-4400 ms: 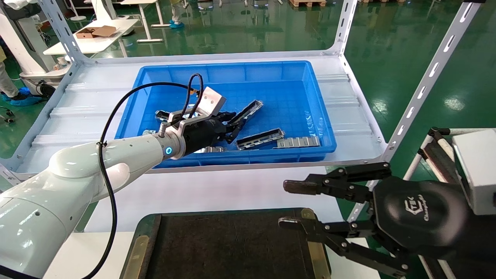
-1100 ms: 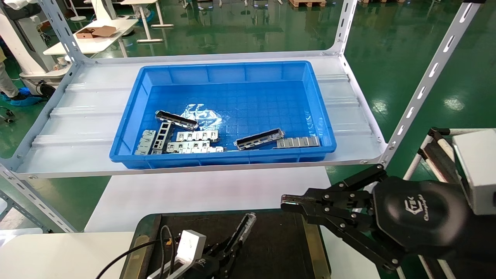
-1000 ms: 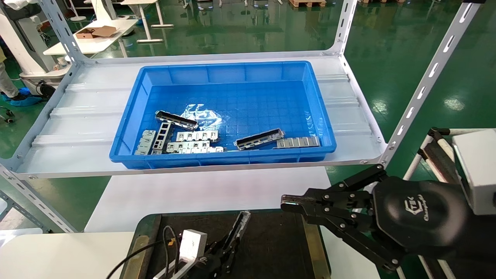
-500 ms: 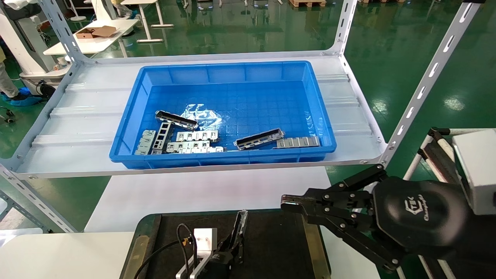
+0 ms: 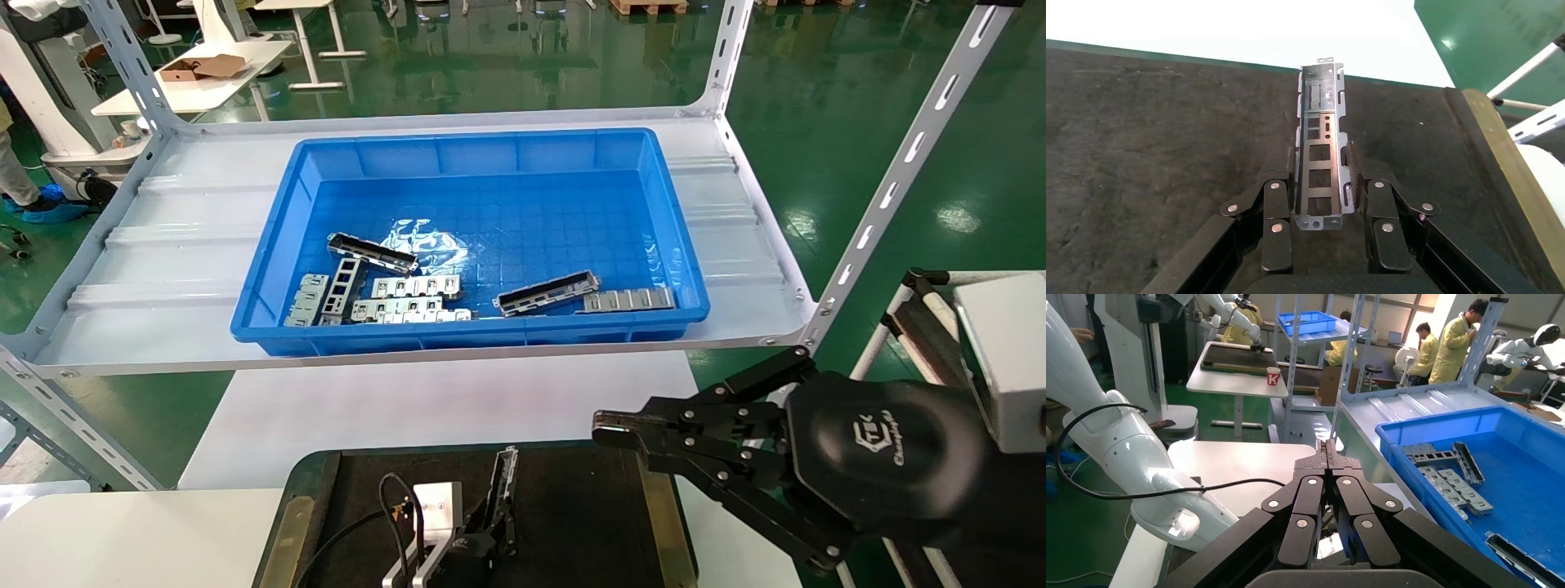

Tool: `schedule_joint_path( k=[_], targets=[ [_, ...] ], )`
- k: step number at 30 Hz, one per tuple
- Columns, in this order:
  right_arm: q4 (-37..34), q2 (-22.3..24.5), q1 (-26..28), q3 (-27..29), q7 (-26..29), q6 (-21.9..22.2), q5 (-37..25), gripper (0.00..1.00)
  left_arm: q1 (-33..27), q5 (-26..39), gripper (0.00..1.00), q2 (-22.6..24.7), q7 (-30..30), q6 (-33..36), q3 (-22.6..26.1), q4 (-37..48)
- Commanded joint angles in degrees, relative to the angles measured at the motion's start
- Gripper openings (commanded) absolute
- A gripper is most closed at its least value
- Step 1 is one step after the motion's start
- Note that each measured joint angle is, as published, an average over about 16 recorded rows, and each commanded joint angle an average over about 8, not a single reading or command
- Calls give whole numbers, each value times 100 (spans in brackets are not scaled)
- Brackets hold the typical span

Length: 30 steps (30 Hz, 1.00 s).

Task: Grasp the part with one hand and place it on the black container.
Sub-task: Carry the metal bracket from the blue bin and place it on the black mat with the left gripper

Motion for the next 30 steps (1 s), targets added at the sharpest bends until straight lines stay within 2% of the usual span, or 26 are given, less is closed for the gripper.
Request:
schedule_joint_path(
  k=[1, 30],
  targets=[
    [0, 0, 0, 0, 0, 0, 0, 0, 0, 15, 0, 33, -16, -59, -18, 13],
    [0, 0, 0, -1, -1, 0, 1, 0, 131, 314, 0, 259, -236, -229, -8, 257]
  ],
)
